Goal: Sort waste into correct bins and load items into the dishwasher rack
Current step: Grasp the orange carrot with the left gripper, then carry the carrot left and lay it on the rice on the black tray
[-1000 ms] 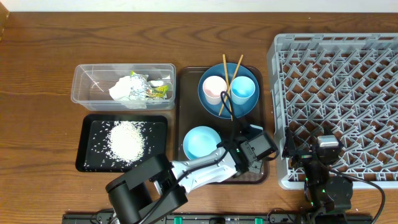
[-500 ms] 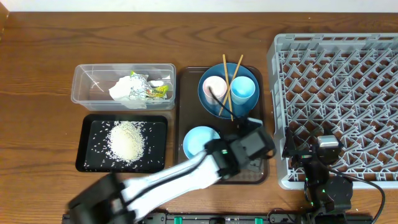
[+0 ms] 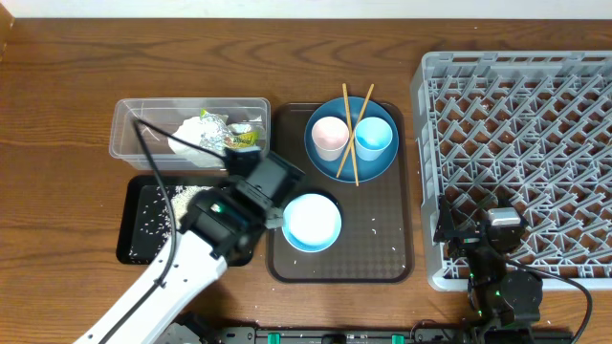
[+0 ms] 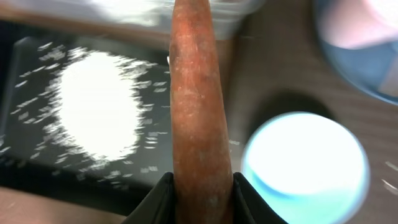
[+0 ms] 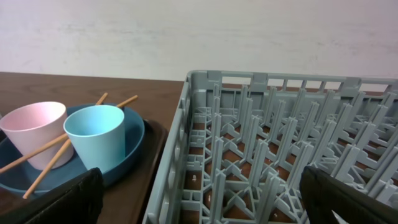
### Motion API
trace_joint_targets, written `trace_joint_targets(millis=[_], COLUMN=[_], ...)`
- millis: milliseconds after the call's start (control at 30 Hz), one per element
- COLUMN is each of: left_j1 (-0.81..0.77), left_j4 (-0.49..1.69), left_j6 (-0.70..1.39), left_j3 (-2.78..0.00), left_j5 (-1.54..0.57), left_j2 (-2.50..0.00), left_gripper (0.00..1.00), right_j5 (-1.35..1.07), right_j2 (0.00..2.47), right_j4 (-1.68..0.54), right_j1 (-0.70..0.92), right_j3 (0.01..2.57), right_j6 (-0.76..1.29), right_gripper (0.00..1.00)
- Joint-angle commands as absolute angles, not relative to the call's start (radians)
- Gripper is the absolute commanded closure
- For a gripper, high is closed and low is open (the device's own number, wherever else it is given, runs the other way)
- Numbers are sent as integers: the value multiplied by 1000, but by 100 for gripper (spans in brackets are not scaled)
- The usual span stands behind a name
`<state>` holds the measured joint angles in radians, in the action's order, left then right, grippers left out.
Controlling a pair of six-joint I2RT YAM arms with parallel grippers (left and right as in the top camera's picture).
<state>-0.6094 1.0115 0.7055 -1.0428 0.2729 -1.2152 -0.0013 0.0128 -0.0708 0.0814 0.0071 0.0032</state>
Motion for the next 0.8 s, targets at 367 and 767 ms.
trace_joint_targets(millis=[367,767], left_j1=[-376,-363], left_j4=[722,636], left_j6=[592,572], left_j3=[-694,-651], left_j5=[301,301], left_j2=[-1237,-1309], left_gripper=[81,75], right_j5=[-4,-5], right_j2=[12,12], right_j4=[-75,-75], right_j1=[64,64], right_j3=[6,6], right_j6=[-1,-1], right_gripper=[1,1])
